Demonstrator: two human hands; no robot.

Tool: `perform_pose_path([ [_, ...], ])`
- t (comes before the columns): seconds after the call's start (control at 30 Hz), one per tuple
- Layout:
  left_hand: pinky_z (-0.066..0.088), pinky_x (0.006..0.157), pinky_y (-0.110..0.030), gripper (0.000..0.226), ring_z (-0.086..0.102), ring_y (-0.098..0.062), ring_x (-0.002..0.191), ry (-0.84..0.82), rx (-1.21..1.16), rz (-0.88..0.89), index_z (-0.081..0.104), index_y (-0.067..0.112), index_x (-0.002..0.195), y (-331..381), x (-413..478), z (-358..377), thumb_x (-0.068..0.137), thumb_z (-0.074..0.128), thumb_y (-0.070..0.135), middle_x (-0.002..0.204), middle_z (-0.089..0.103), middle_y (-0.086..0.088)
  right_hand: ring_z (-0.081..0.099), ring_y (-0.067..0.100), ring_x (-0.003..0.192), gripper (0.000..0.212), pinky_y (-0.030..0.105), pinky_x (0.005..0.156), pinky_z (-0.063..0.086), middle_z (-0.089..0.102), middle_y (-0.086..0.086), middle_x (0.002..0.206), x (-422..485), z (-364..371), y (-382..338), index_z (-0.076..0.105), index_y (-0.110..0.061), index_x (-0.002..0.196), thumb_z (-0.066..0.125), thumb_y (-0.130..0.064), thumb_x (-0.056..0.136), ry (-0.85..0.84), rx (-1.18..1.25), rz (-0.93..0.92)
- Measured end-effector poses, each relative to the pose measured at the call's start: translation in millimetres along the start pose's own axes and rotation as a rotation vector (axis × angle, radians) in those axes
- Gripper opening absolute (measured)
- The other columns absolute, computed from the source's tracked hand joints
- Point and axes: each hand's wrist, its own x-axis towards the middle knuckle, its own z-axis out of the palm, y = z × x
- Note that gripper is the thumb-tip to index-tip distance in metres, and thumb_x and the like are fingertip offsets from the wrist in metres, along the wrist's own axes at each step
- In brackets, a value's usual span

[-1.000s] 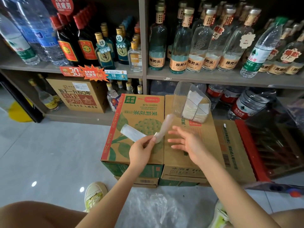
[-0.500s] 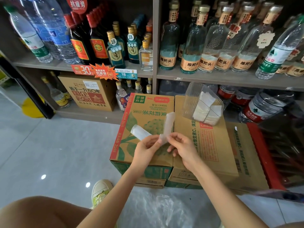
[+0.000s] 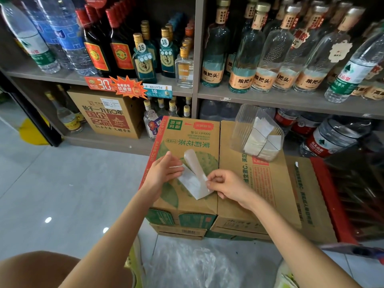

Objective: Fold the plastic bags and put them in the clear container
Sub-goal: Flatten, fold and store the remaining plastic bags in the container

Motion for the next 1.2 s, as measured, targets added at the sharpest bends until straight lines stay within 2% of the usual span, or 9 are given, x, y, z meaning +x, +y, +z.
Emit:
perform_pose_path([
  [0.17,0.057,0.083,-0.035,0.047,0.071,-0.026,0.092,-0.01,-0.005,-0.021,0.062,0.012,0.108,-2.0,2.1,-0.5,0.098,0.039,0.052,0.101,0.072,-0.012,0.041,0.008,0.044,0.012,0.024,0.047,0.034,0.056,-0.006,0.06,22.9,10.7,-5.2,0.062,-0.022,0.077,0.066,-0.02,0.089,0.012,-0.258,-0.045],
  [0.3,0.059,0.08,-0.034,0.035,0.069,-0.025,0.094,0.067,0.056,0.015,0.058,0.009,0.119,-7.2,5.8,-0.4,0.093,0.061,0.032,0.106,0.068,-0.014,0.05,0.016,0.061,0.018,0.028,0.059,0.038,0.064,0.003,0.07,34.0,16.7,-2.7,0.061,-0.028,0.07,0.069,-0.023,0.085,0.026,-0.42,-0.065],
  [0.47,0.058,0.078,-0.041,0.026,0.067,-0.022,0.089,0.249,0.392,0.138,0.058,0.021,0.112,-13.1,11.5,5.9,0.088,0.067,0.015,0.108,0.065,-0.003,0.051,0.016,0.06,0.013,0.029,0.059,0.038,0.066,0.006,0.07,35.7,16.7,0.9,0.064,-0.024,0.072,0.072,-0.028,0.083,0.046,-0.439,-0.042],
  [0.6,0.043,0.065,-0.026,0.026,0.057,-0.011,0.082,0.314,0.703,0.272,0.059,0.021,0.116,-10.6,11.2,13.1,0.09,0.065,0.02,0.094,0.058,0.01,0.045,0.009,0.053,0.013,0.026,0.054,0.036,0.055,-0.009,0.062,33.3,18.1,0.6,0.061,-0.022,0.08,0.071,-0.03,0.084,0.071,-0.462,-0.039],
  [0.73,0.038,0.068,-0.024,0.029,0.053,-0.011,0.081,0.311,0.814,0.336,0.062,0.017,0.117,-11.9,12.8,12.4,0.088,0.064,0.015,0.093,0.062,0.006,0.049,0.008,0.059,0.018,0.028,0.055,0.038,0.058,-0.007,0.072,28.9,17.1,0.3,0.062,-0.021,0.097,0.067,-0.034,0.087,0.093,-0.491,-0.049],
  [0.83,0.038,0.067,-0.025,0.029,0.054,-0.013,0.08,0.317,0.831,0.391,0.064,0.014,0.116,-14.5,10.4,10.9,0.087,0.063,0.01,0.097,0.068,-0.002,0.056,0.011,0.073,0.028,0.03,0.062,0.046,0.058,-0.009,0.089,17.0,17.5,3.5,0.063,-0.023,0.114,0.063,-0.038,0.089,0.265,-0.609,-0.097],
  [0.93,0.037,0.066,-0.026,0.028,0.058,-0.02,0.08,0.341,0.842,0.466,0.065,0.009,0.114,-19.8,6.7,11.5,0.086,0.062,0.006,0.095,0.069,-0.006,0.061,0.019,0.079,0.031,0.027,0.058,0.048,0.065,-0.004,0.098,6.2,24.4,16.4,0.07,-0.019,0.11,0.07,-0.035,0.084,0.624,-0.906,-0.384],
  [1.03,0.034,0.066,-0.027,0.028,0.061,-0.027,0.084,0.389,0.852,0.483,0.066,0.008,0.113,-25.0,5.3,12.4,0.085,0.062,0.004,0.095,0.068,-0.007,0.066,0.023,0.101,0.027,0.038,0.084,0.054,0.07,-0.001,0.111,5.3,40.4,30.8,0.07,-0.015,0.113,0.061,-0.027,0.09,0.622,-1.024,-0.548],
  [1.2,0.032,0.072,-0.028,0.026,0.059,-0.029,0.091,0.445,0.885,0.421,0.065,0.01,0.113,-30.0,-2.1,12.0,0.087,0.064,0.014,0.101,0.066,-0.008,0.055,0.023,0.123,0.045,0.048,0.109,0.023,0.062,-0.005,0.126,3.7,39.7,51.3,0.067,-0.021,0.119,0.03,-0.037,0.098,0.459,-1.09,-0.466],
])
